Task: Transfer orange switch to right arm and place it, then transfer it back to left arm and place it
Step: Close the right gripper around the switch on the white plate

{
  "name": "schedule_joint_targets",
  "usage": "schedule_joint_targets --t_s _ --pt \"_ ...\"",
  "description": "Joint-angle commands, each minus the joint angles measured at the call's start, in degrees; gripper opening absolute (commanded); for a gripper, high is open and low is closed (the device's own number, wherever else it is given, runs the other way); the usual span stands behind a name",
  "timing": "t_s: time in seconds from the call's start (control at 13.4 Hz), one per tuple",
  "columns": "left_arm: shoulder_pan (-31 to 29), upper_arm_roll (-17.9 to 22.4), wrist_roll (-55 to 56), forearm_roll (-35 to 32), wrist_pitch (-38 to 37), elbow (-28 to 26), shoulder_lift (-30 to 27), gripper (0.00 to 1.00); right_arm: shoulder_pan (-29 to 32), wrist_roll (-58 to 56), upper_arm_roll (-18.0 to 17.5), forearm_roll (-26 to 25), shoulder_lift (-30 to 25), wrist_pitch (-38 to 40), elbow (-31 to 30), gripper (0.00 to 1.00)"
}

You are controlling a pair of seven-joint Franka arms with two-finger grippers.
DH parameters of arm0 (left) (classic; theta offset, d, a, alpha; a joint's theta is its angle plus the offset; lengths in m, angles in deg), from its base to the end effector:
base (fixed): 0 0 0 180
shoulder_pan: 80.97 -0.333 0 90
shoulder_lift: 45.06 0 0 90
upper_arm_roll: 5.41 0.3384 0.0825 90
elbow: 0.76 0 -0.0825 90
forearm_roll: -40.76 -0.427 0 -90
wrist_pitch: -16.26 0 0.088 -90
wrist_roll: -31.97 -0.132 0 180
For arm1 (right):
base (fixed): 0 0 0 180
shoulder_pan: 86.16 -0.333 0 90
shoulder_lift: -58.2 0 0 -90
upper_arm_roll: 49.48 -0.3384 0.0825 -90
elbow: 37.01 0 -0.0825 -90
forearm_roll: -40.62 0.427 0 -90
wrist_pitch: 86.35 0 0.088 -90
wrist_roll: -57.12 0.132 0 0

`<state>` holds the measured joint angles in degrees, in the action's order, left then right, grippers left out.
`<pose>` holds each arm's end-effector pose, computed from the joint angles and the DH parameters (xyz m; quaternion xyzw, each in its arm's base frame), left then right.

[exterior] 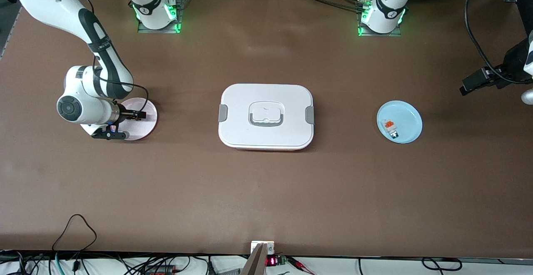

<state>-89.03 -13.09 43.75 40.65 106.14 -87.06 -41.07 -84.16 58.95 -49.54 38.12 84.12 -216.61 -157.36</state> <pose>0.6201 0.0072 0.6129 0.9943 0.1061 -0.0036 0.0033 0.5757 -0.0214 0.1409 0.9900 -0.0163 -0.1392 0.0142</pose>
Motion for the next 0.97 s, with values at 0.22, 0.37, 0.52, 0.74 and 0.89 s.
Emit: schedule_joint_targets --t_s 0.22,0.37,0.52,0.74,0.89 --pt "-0.47 -0.31 -0.18 0.9 -0.58 1.48 0.49 0.99 0.11 -0.24 -0.38 -0.58 -3.24 -3.87 -4.98 1.0" --pt "-0.55 -0.31 -0.18 0.9 -0.58 1.48 0.49 0.99 0.11 -0.33 -0.29 -0.58 -3.24 -4.22 -4.98 1.0" --pt "-0.47 -0.31 -0.18 0.9 -0.58 1.48 0.49 0.99 0.11 -0.42 -0.29 -0.66 -3.24 -4.31 -4.98 0.99" --pt "-0.47 -0.31 -0.18 0.9 -0.58 1.48 0.49 0.99 0.19 -0.33 -0.12 -0.66 -2.89 -4.4 -4.89 0.96" --pt "-0.47 -0.31 -0.18 0.9 -0.58 1.48 0.49 0.99 0.2 -1.03 0.58 -0.66 -2.45 -6.23 -4.98 0.95"
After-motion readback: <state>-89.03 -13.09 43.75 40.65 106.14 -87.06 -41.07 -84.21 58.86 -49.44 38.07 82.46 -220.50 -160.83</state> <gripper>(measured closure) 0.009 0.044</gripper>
